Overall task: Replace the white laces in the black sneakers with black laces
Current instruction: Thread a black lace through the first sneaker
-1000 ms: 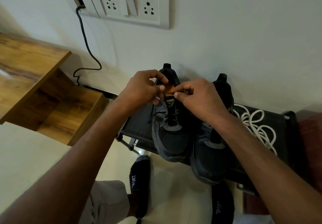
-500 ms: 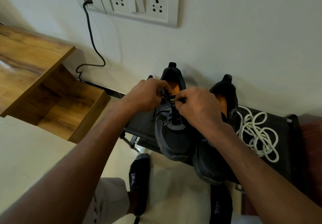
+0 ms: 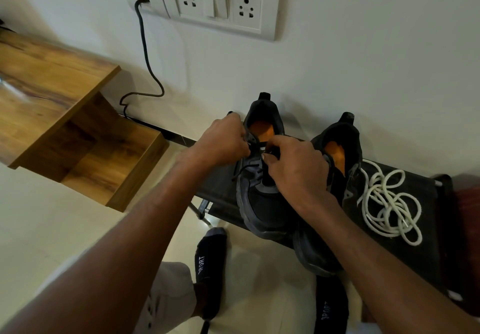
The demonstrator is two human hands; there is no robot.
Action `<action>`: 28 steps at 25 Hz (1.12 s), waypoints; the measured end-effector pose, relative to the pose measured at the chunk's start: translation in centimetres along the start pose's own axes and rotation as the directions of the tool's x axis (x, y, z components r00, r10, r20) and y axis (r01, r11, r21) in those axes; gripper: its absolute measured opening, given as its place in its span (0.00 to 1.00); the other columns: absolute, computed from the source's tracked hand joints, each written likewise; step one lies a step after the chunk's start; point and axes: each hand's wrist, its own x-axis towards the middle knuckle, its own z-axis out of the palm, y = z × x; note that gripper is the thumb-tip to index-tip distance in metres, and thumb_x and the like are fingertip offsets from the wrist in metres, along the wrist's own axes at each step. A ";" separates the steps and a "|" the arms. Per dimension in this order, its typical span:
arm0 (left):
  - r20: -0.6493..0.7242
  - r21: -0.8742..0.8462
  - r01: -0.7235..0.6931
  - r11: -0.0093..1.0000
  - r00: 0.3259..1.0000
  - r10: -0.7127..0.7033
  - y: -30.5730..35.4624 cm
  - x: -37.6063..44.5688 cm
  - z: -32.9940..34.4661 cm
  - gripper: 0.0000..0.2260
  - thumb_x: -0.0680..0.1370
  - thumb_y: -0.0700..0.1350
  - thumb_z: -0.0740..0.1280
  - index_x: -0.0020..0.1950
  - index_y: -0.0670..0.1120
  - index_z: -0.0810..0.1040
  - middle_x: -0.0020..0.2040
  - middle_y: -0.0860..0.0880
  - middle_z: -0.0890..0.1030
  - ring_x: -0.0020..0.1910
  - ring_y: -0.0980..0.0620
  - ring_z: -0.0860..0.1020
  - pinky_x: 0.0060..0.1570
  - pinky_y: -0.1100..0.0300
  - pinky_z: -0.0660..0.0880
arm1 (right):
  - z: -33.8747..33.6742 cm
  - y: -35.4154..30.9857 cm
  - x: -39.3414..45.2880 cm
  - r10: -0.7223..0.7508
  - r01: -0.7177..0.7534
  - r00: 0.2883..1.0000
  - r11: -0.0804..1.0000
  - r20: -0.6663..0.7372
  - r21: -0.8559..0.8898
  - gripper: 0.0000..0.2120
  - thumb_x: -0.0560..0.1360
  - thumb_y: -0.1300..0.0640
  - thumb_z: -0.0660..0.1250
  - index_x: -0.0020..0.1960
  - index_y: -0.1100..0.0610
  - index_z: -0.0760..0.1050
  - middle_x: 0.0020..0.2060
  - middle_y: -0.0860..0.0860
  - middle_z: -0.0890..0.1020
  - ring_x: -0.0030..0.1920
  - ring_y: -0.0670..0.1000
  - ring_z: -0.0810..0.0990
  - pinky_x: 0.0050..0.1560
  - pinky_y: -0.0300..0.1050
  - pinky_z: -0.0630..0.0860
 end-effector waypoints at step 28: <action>0.156 0.208 -0.154 0.966 0.980 0.122 0.0 -0.3 0.1 0.09 0.78 0.47 0.74 0.54 0.45 0.83 0.47 0.49 0.81 0.50 0.48 0.79 0.45 0.57 0.74 | -2.2 2.6 1.8 -0.160 0.138 0.941 0.986 0.300 0.094 0.31 0.77 0.42 0.73 0.76 0.43 0.66 0.65 0.51 0.71 0.63 0.53 0.76 0.58 0.47 0.76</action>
